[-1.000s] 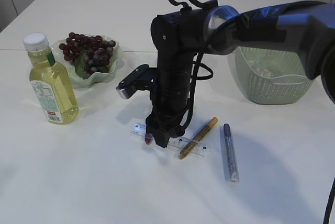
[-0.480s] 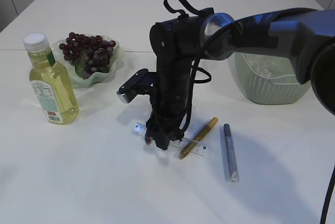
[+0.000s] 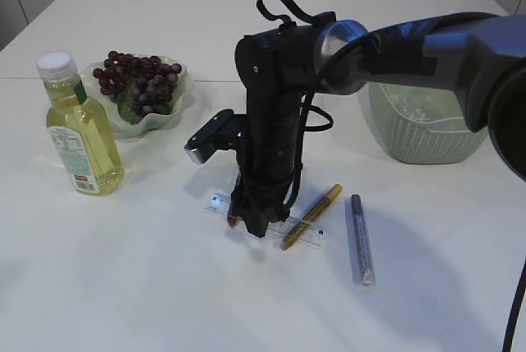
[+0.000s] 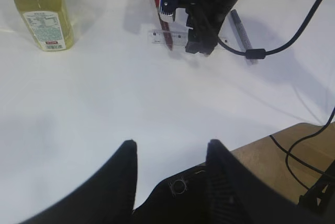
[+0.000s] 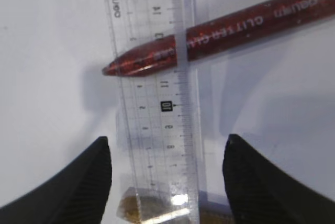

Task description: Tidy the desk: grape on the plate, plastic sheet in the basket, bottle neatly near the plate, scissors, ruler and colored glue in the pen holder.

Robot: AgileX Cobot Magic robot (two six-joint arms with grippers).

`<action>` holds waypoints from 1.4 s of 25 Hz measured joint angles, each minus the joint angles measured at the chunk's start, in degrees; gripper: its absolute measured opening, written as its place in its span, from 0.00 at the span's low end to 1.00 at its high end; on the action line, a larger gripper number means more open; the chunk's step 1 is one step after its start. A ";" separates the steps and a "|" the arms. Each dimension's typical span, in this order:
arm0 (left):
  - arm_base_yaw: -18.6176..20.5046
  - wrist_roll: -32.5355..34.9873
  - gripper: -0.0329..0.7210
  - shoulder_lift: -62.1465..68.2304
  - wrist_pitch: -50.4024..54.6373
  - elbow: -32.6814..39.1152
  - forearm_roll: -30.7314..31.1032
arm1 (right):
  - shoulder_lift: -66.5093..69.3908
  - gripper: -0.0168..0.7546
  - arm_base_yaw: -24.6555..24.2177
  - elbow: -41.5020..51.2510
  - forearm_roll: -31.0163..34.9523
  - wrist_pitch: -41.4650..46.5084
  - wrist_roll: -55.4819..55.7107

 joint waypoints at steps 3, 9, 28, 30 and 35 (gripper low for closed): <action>0.00 0.00 0.47 0.00 0.00 0.00 0.00 | 0.00 0.70 0.00 0.00 0.00 0.81 0.00; 0.00 -0.10 0.47 0.00 0.00 0.00 0.00 | 0.00 0.70 0.00 0.00 0.21 0.81 0.00; 0.00 -0.10 0.46 0.00 0.00 0.00 0.00 | 1.11 0.43 0.00 -0.28 0.21 1.13 0.00; 0.00 -0.10 0.46 0.00 0.00 0.00 0.00 | 1.11 0.42 0.00 -0.64 0.21 1.75 0.00; 0.00 -0.10 0.46 0.00 0.00 0.00 0.00 | 1.11 0.41 0.00 -3.39 0.21 3.30 0.12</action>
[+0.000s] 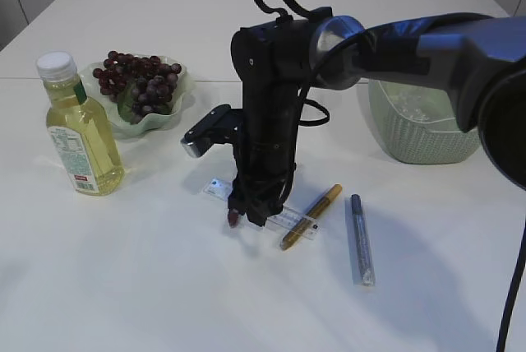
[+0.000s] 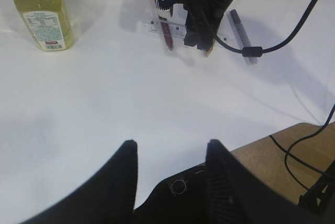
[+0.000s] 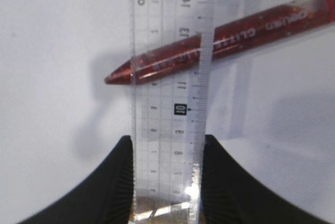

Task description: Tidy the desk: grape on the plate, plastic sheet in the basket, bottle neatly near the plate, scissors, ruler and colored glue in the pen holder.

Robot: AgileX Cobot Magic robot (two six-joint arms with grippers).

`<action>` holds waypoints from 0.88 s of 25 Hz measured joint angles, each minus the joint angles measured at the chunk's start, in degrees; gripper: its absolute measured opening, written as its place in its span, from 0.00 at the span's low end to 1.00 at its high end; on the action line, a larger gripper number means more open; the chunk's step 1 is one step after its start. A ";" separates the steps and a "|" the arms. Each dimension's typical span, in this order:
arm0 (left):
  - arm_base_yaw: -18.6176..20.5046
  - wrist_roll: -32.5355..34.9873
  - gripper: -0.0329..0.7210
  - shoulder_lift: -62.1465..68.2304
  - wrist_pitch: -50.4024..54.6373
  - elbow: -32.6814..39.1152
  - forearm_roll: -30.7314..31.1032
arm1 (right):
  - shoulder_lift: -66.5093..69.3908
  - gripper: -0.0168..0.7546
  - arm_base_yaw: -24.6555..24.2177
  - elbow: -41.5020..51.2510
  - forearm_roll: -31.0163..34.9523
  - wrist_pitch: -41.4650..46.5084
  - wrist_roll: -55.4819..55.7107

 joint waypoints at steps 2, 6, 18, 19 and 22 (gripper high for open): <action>0.00 0.00 0.46 0.00 0.00 0.00 0.00 | 0.00 0.41 0.00 -1.05 0.00 0.08 1.14; 0.00 0.00 0.46 0.00 0.00 0.00 0.00 | 0.00 0.41 0.00 -2.09 0.00 0.12 11.37; 0.00 0.00 0.46 0.00 0.00 0.00 0.00 | -2.57 0.41 0.00 -2.22 -0.22 0.45 27.91; 0.00 0.00 0.46 0.00 0.00 0.00 0.00 | -3.61 0.41 0.00 -2.22 -0.22 0.45 28.62; 0.00 0.00 0.46 0.00 0.00 0.00 0.00 | -6.30 0.41 0.00 -2.22 -0.22 0.56 29.44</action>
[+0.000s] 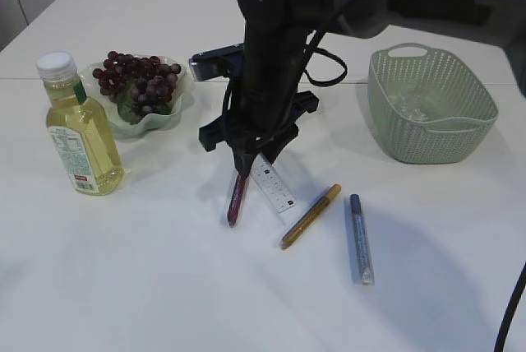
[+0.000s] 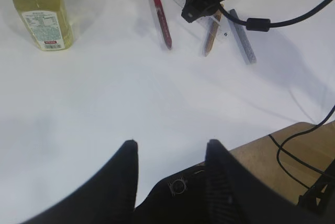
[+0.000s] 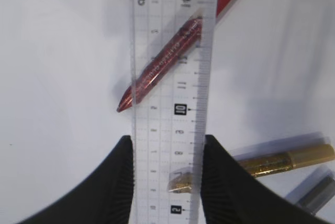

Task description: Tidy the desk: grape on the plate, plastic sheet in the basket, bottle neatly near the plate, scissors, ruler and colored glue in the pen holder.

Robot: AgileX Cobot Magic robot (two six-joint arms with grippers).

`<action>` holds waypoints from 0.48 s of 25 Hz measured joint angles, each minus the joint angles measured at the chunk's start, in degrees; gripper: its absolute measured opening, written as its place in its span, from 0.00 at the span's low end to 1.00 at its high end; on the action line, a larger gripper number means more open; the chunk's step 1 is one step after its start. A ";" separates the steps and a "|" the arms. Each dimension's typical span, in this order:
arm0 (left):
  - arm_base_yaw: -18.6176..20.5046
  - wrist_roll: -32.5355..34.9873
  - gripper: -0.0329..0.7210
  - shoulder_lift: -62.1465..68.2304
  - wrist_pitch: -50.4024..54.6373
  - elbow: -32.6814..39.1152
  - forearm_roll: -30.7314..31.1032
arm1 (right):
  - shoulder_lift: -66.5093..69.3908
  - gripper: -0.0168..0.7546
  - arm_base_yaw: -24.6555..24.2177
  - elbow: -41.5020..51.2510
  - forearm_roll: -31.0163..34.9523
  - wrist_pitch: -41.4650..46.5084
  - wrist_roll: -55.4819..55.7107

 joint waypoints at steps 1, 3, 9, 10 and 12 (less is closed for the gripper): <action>0.00 0.00 0.46 0.00 0.00 0.00 0.00 | -0.77 0.41 0.00 0.00 0.00 0.00 0.38; 0.00 0.00 0.46 0.00 0.00 0.00 0.00 | -2.30 0.41 0.14 1.08 0.00 0.00 0.38; 0.00 0.00 0.45 0.00 0.00 0.00 0.00 | -9.62 0.41 1.63 13.40 -0.05 -3.40 0.85; 0.00 0.00 0.44 0.00 0.00 0.00 0.00 | -11.25 0.41 1.77 16.58 -0.05 -6.29 0.99; 0.00 0.00 0.44 0.00 0.00 0.00 0.00 | -15.82 0.41 1.77 22.79 -0.05 -13.13 1.29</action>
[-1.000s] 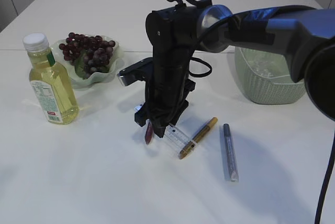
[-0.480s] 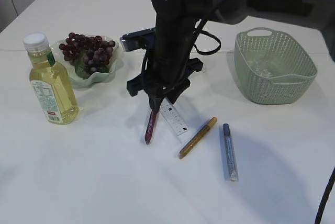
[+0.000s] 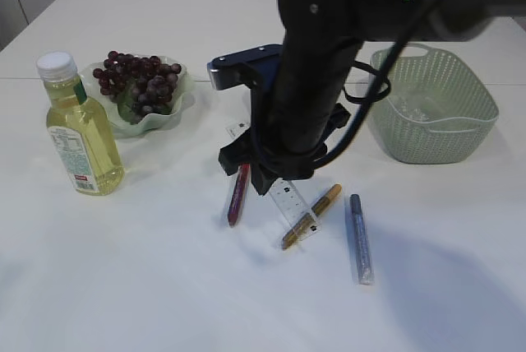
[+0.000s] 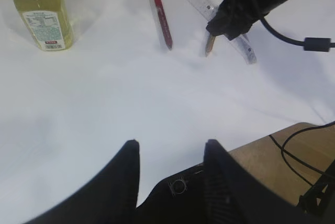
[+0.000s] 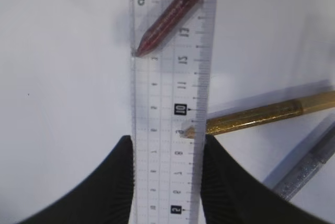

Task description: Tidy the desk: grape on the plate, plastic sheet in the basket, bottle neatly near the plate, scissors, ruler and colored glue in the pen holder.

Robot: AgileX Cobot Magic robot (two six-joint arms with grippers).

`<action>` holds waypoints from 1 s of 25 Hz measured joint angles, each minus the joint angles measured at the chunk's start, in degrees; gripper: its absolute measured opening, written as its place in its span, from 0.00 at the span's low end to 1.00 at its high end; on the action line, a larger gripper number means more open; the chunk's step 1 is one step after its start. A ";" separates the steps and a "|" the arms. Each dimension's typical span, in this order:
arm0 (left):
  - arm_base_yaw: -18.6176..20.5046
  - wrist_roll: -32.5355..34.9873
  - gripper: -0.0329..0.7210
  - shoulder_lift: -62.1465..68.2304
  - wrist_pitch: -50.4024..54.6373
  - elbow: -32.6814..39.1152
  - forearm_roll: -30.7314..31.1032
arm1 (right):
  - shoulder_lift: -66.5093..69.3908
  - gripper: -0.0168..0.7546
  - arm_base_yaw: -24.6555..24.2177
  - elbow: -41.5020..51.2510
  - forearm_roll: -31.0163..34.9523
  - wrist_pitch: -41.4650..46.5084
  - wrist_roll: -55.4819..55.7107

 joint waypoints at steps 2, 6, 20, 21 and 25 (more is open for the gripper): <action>0.00 0.00 0.44 0.00 0.00 0.00 0.00 | -4.69 0.41 0.00 6.99 -0.63 -6.89 0.00; 0.00 0.00 0.44 0.00 0.00 0.00 0.00 | -13.47 0.41 0.00 17.66 -2.55 -20.75 0.04; 0.00 0.00 0.44 0.00 0.00 0.00 0.00 | -17.34 0.41 -4.09 20.44 -14.62 -52.50 0.13; 0.00 0.00 0.44 0.00 0.00 0.00 0.00 | -17.34 0.41 -5.01 20.44 -14.62 -54.53 0.13; 0.00 0.00 0.44 0.00 0.00 0.00 1.37 | -16.05 0.41 -8.73 20.44 -14.62 -63.13 0.13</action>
